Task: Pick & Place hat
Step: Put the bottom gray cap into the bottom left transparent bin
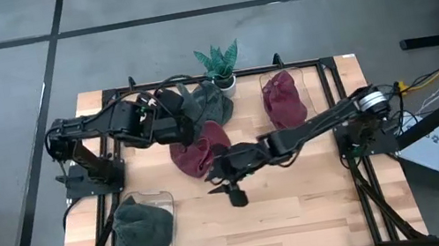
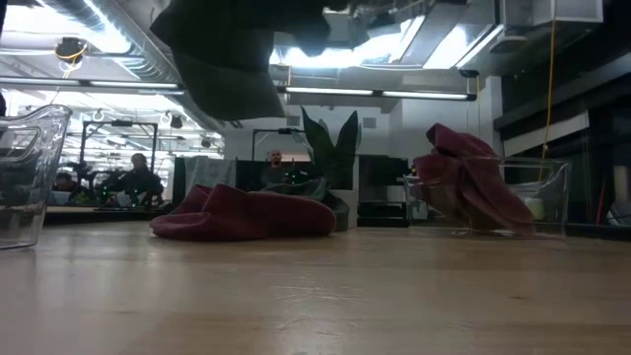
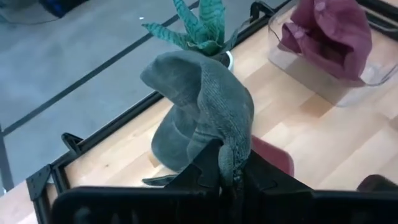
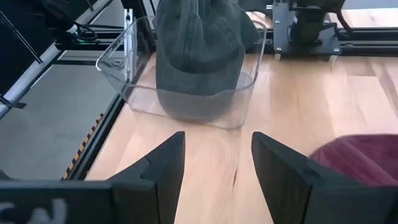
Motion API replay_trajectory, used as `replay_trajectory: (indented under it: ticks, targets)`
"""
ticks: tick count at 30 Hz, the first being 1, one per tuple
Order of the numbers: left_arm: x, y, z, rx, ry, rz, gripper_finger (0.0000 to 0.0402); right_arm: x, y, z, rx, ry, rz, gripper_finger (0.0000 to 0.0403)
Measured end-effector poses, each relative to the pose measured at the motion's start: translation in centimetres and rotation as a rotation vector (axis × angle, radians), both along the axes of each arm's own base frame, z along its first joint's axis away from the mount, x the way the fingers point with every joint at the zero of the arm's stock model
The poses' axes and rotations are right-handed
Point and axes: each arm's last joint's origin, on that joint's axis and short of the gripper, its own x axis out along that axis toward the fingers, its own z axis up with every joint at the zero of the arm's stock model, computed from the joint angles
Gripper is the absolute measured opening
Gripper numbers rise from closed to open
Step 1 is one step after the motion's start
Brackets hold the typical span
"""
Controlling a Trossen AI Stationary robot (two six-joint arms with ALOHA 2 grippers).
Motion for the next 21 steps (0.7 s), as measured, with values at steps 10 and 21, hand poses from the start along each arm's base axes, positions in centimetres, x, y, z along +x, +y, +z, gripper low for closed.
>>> replay_trajectory:
  ticks: [10, 21]
  targets:
    - [-0.7, -1.2, 0.3, -0.075, -0.016, -0.061, 0.0016, 1.0, -0.1, 0.1, -0.035, 0.118, -0.004, 0.0185]
    - [-6.9, -5.9, 3.1, -0.602, -0.251, -0.067, 0.0016, -3.4, -1.1, 1.7, -0.131, 0.284, 0.037, 0.0185]
